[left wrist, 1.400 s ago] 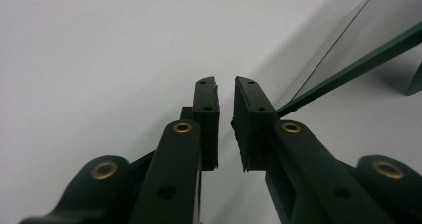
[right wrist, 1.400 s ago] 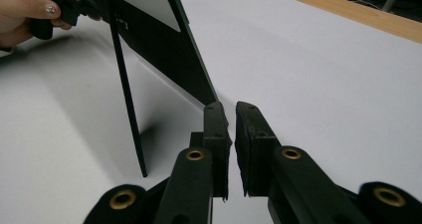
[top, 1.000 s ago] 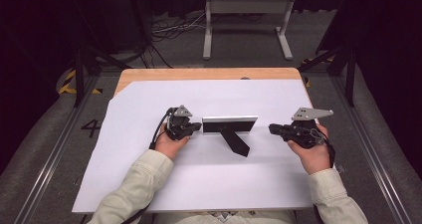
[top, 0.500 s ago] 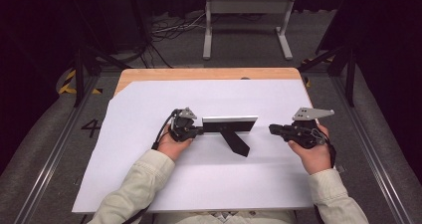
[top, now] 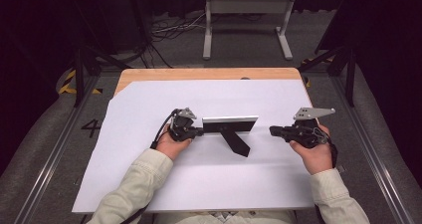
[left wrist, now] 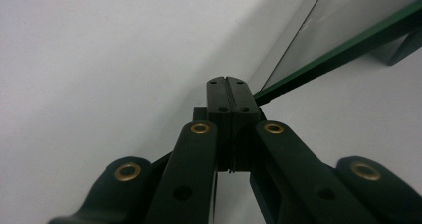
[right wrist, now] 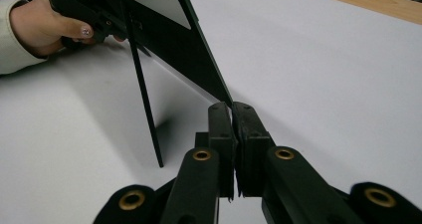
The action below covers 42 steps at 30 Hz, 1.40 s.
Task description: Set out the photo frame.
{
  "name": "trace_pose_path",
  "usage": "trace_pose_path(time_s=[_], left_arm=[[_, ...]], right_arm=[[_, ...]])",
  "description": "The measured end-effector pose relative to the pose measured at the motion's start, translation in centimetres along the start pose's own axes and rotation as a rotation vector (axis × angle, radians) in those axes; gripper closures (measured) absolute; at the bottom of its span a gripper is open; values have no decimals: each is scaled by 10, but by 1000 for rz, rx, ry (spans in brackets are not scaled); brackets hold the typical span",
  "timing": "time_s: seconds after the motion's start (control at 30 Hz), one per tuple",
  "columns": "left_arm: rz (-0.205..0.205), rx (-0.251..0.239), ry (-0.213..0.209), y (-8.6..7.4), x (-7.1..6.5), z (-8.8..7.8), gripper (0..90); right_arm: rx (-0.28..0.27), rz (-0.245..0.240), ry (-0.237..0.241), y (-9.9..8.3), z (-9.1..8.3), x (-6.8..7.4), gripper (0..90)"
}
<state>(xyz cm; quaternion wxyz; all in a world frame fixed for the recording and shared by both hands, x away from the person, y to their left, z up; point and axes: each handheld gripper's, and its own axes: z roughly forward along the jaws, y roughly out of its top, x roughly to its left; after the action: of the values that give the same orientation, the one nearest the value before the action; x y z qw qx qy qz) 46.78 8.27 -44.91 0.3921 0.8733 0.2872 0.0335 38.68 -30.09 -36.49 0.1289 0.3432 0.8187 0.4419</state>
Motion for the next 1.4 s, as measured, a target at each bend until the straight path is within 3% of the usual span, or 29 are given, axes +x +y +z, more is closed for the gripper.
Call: trace_pose_path(time_s=[0.17, 0.93, 1.4], left_arm=[[6, 21, -27, 1, -3, 0, 900], [109, 109, -138, 4, -20, 0, 900], [256, 166, -211, 6, -38, 1, 900]], right_arm=[[4, 13, -1, 1, -4, -1, 875], [-6, 37, 4, 2, -18, -6, 876], [9, 39, 15, 3, -20, -7, 873]])
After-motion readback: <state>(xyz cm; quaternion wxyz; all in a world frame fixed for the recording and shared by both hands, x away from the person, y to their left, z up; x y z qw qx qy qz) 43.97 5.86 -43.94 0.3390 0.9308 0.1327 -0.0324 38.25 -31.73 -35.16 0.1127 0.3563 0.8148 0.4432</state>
